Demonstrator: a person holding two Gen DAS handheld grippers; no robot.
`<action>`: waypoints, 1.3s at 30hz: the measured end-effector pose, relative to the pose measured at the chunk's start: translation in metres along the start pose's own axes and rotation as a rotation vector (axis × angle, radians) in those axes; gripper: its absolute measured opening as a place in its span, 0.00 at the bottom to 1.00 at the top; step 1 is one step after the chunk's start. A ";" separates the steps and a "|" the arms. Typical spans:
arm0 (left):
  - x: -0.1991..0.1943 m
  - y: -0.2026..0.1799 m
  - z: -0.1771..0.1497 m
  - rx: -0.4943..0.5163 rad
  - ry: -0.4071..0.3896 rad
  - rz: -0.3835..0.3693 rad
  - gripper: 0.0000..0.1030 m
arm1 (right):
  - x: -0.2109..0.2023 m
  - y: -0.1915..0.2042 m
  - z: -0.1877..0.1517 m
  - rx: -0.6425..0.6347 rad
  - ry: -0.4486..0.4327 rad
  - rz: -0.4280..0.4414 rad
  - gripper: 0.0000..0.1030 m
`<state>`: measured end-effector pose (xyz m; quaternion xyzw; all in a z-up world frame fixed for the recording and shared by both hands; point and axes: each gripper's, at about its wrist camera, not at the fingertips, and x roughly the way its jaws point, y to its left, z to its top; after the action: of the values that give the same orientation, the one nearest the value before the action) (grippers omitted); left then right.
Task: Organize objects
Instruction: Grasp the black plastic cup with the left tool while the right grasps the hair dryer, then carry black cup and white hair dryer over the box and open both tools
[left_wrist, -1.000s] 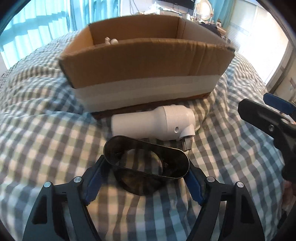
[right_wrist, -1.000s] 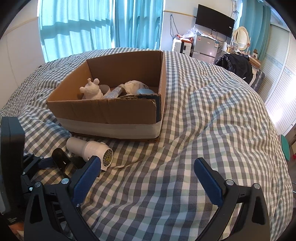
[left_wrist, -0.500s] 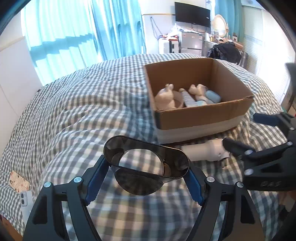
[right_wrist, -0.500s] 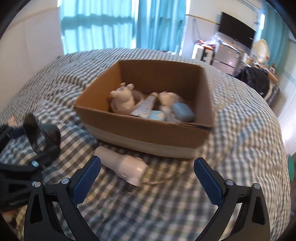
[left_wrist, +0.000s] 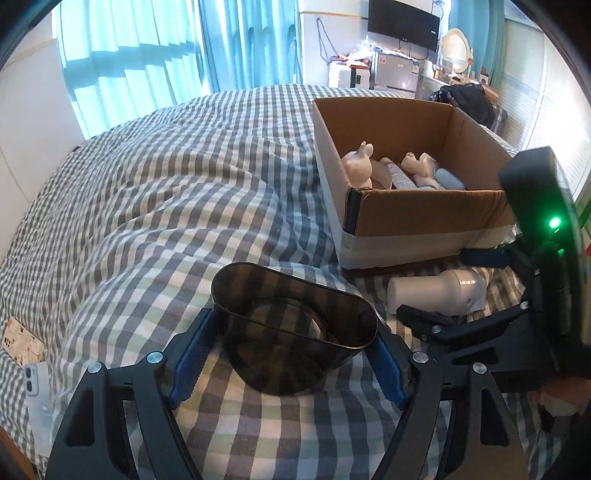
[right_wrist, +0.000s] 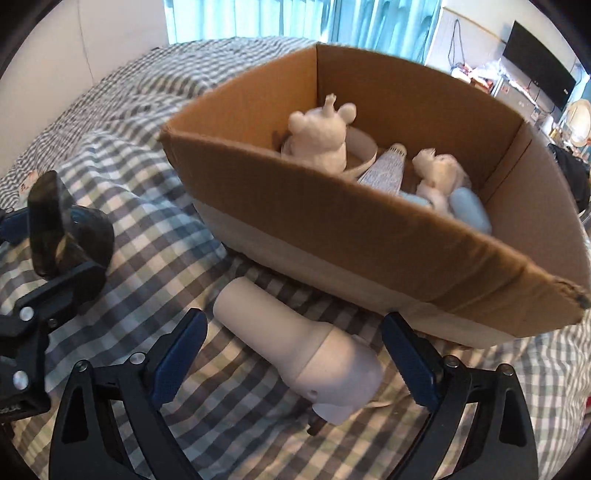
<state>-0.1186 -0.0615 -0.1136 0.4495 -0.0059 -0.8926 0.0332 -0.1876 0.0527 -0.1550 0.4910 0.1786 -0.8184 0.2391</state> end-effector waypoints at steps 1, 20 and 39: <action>0.000 0.001 0.000 -0.002 0.000 -0.001 0.77 | 0.003 0.000 -0.001 0.000 0.008 0.000 0.88; -0.023 -0.016 -0.010 0.024 -0.010 -0.034 0.77 | -0.060 -0.004 -0.037 0.093 -0.038 -0.035 0.50; -0.109 -0.038 0.029 0.065 -0.138 -0.171 0.77 | -0.224 -0.017 -0.038 0.103 -0.283 -0.190 0.50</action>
<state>-0.0794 -0.0169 -0.0108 0.3867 0.0012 -0.9204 -0.0582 -0.0791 0.1350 0.0278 0.3634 0.1465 -0.9064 0.1578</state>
